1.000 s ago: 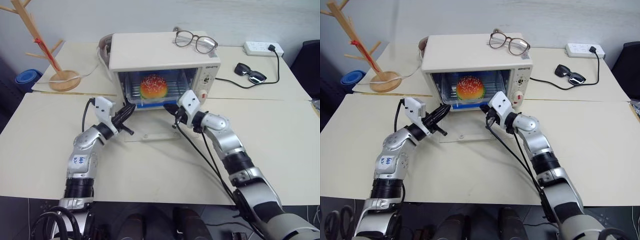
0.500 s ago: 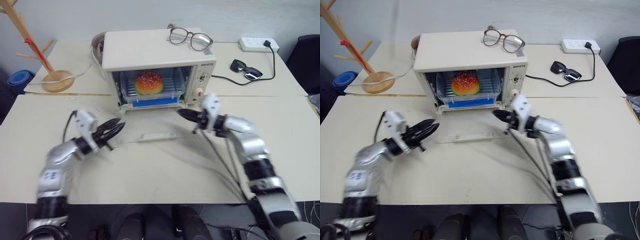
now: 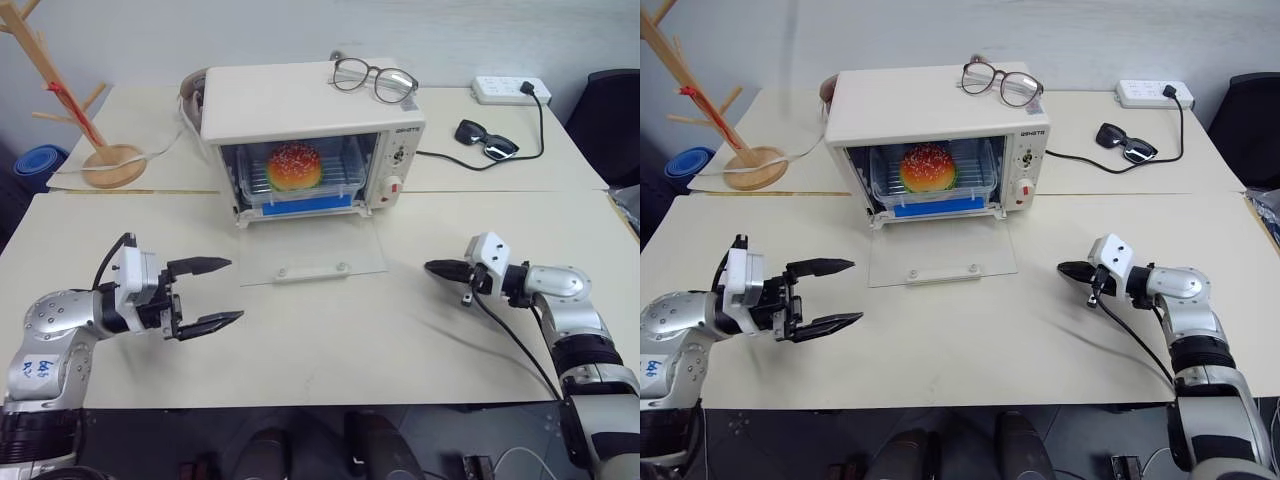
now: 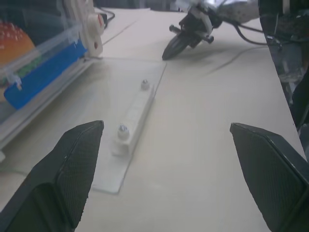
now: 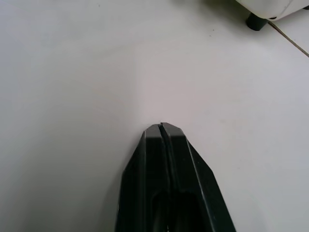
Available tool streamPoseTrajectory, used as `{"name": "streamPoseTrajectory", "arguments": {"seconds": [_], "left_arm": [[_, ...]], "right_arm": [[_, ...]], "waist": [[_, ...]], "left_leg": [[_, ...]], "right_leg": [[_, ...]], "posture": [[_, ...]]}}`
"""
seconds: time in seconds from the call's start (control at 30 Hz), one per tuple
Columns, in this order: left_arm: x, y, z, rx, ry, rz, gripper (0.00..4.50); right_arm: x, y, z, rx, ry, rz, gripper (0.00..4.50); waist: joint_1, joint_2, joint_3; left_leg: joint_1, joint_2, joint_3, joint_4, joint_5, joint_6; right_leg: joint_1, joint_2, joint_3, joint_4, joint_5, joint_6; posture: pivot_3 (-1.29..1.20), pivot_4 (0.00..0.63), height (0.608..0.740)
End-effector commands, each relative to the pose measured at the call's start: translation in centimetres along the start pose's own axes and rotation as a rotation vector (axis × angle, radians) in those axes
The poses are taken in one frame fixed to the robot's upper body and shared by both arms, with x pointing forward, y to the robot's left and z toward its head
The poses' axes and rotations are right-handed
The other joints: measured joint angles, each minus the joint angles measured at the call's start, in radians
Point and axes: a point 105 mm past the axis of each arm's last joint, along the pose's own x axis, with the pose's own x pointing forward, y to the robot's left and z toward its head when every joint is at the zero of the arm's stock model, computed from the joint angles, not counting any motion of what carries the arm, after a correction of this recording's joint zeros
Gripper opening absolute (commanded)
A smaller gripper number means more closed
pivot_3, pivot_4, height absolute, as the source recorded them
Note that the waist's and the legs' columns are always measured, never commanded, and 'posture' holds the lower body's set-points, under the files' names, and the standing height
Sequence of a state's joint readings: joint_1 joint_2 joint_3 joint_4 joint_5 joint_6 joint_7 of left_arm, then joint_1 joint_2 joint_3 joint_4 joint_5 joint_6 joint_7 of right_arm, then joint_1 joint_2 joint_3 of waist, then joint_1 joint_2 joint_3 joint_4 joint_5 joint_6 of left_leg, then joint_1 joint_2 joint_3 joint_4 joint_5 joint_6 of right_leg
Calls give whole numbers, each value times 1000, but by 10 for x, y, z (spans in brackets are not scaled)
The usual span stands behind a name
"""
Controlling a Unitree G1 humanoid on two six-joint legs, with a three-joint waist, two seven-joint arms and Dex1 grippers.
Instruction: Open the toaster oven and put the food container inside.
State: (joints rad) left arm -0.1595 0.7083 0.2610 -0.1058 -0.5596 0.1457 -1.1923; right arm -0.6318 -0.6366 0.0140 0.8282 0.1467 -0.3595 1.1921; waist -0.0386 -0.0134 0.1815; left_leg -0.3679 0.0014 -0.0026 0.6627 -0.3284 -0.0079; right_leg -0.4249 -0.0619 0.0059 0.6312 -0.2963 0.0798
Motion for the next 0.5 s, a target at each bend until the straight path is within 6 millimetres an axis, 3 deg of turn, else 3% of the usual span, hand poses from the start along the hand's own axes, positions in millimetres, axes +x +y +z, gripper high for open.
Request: {"name": "streamPoseTrajectory", "arguments": {"seconds": [0.03,0.2,0.5], "left_arm": [[1,2,9,-21,-68,21,4467],[-8,15,11,-30,-129,174,4467],[-26,29,13,-7,-157,378,4467]], "right_arm": [[19,20,10,2,-89,108,0],[33,27,42,20,-286,124,0],[30,1,104,67,-627,-18,0]], "waist": [[-3,0,0],[-5,0,0],[9,0,0]], "left_leg": [[0,0,0,0,0,0],[-1,1,0,1,1,-2],[-2,0,0,1,2,-4]], "right_leg": [[0,0,0,0,0,0],[-2,1,0,6,0,0],[-2,-1,0,6,0,0]], "posture": [[0,150,740],[0,150,740],[0,150,740]]}}
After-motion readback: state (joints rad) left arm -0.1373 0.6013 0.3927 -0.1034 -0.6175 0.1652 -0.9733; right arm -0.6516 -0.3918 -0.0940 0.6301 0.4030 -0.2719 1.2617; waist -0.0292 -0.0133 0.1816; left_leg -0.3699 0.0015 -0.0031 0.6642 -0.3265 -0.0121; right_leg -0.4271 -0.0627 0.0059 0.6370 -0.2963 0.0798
